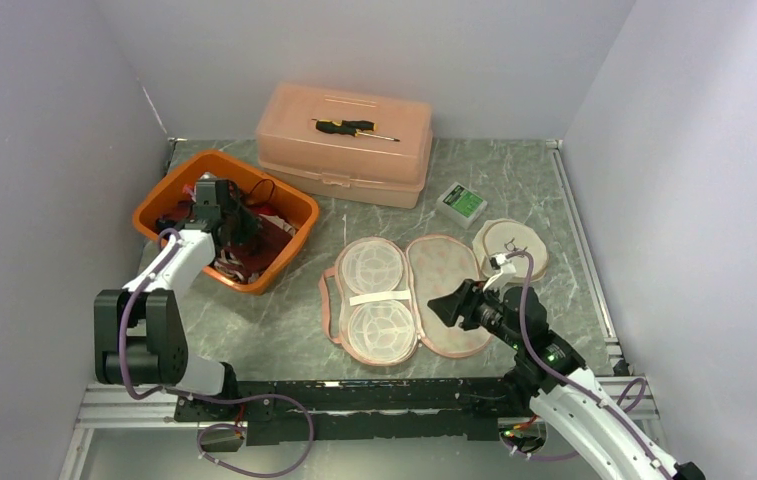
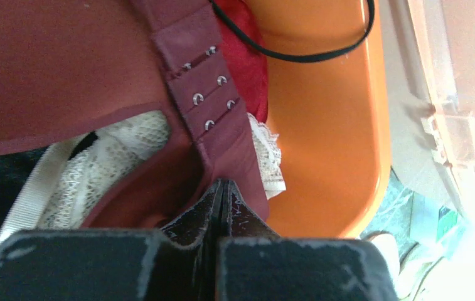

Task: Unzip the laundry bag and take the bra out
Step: Place the bra in the bin.

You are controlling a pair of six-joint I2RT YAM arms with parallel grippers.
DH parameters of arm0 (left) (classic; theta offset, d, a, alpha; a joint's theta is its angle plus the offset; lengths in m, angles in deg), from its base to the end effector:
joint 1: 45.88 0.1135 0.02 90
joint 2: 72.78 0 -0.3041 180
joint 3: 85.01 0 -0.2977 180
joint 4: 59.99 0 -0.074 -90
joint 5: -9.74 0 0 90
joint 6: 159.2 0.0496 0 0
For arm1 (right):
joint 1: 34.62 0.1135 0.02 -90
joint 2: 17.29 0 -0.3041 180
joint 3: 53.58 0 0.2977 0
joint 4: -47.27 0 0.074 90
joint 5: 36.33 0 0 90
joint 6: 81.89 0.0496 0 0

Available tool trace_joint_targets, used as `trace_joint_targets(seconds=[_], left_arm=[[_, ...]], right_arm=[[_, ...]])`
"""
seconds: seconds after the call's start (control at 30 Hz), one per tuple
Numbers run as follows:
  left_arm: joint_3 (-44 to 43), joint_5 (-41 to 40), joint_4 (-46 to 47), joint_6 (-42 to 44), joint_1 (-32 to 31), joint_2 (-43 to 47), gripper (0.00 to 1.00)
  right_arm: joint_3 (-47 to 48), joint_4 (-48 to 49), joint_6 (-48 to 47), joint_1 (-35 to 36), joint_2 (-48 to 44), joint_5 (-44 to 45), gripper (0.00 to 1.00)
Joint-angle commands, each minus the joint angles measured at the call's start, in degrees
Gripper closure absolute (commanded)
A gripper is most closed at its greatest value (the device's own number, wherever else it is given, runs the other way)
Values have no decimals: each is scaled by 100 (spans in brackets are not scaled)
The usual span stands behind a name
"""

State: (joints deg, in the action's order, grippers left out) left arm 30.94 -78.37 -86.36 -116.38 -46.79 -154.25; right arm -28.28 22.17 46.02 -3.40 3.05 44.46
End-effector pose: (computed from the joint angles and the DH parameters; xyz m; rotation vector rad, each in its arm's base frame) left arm 0.3481 -0.0072 0.2396 -0.9196 2.1949 -0.4495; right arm 0.1215 0.0829 0.2026 0.0045 2.0397 0.9420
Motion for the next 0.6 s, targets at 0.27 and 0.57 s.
trace_joint_targets(seconds=[0.27, 0.57], left_arm=[[1, 159, -162, 23, 122, 821, 90], [-171, 159, -1038, 795, -2350, 2015, 37]], right_arm=[[503, -835, 391, 8, -361, 1216, 29], [697, -1246, 642, 1, -346, 2472, 16]])
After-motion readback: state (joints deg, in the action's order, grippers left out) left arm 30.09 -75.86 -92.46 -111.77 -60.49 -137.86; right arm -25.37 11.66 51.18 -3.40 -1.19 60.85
